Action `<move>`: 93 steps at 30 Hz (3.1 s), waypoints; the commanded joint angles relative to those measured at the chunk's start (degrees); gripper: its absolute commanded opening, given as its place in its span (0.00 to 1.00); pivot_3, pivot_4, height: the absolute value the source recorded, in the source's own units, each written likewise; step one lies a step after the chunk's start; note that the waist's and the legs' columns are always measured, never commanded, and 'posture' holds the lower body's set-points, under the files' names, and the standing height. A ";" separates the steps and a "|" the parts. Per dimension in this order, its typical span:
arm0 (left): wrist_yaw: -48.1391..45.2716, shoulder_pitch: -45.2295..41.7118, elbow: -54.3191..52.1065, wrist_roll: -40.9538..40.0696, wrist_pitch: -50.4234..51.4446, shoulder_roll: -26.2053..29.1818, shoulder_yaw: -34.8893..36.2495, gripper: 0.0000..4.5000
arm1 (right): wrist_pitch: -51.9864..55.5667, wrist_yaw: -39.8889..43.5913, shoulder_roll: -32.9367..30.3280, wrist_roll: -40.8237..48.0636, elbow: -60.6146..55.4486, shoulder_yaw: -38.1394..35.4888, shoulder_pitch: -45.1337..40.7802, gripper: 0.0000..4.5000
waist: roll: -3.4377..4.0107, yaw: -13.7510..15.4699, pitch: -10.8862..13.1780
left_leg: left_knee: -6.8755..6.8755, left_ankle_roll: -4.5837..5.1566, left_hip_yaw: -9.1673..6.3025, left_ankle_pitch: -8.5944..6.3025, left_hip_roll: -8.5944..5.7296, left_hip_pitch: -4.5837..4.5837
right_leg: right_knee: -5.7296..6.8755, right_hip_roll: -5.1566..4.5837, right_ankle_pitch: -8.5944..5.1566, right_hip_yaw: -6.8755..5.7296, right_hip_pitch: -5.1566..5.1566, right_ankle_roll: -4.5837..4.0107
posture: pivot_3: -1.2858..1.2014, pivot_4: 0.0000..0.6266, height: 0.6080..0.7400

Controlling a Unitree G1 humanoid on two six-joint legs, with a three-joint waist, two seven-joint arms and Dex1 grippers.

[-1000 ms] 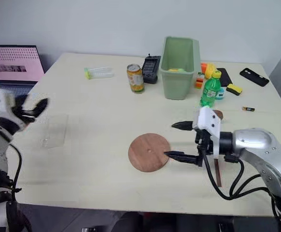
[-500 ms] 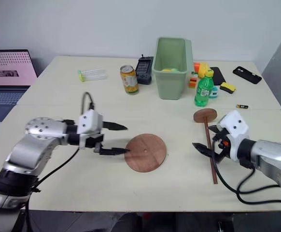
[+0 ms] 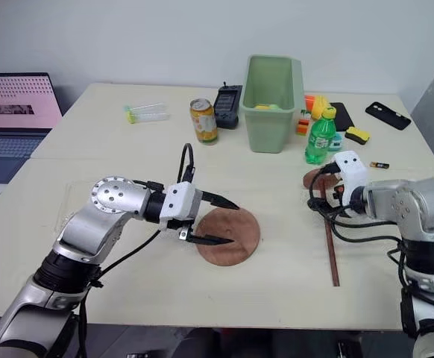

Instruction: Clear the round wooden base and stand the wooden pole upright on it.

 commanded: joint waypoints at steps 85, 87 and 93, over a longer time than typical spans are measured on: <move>3.68 24.28 -12.11 -3.33 7.59 22.03 17.61 0.78 | -68.82 21.11 31.07 -9.69 -16.96 14.73 15.98 0.06 | 0.31 -1.30 0.15 | 0.08 -0.06 0.02 0.05 0.13 -0.41 | 0.81 -0.08 -0.02 0.06 -0.92 0.00 | 0.52 0.24 1.00; 3.68 24.35 -12.06 -3.28 7.52 21.92 17.69 0.78 | -68.68 21.32 30.75 -9.55 -16.99 14.61 15.92 0.06 | 0.31 -1.30 0.15 | 0.08 -0.06 0.03 0.05 0.12 -0.41 | 0.80 -0.08 -0.02 0.06 -0.92 0.00 | 0.52 0.24 1.00; 3.76 24.40 -11.84 -3.09 7.20 21.60 17.69 0.78 | -68.44 22.43 29.89 -9.64 -16.95 15.03 16.34 0.06 | 0.31 -1.30 0.15 | 0.09 -0.06 0.03 0.05 0.12 -0.41 | 0.81 -0.08 -0.02 0.06 -0.92 0.00 | 0.52 0.24 1.00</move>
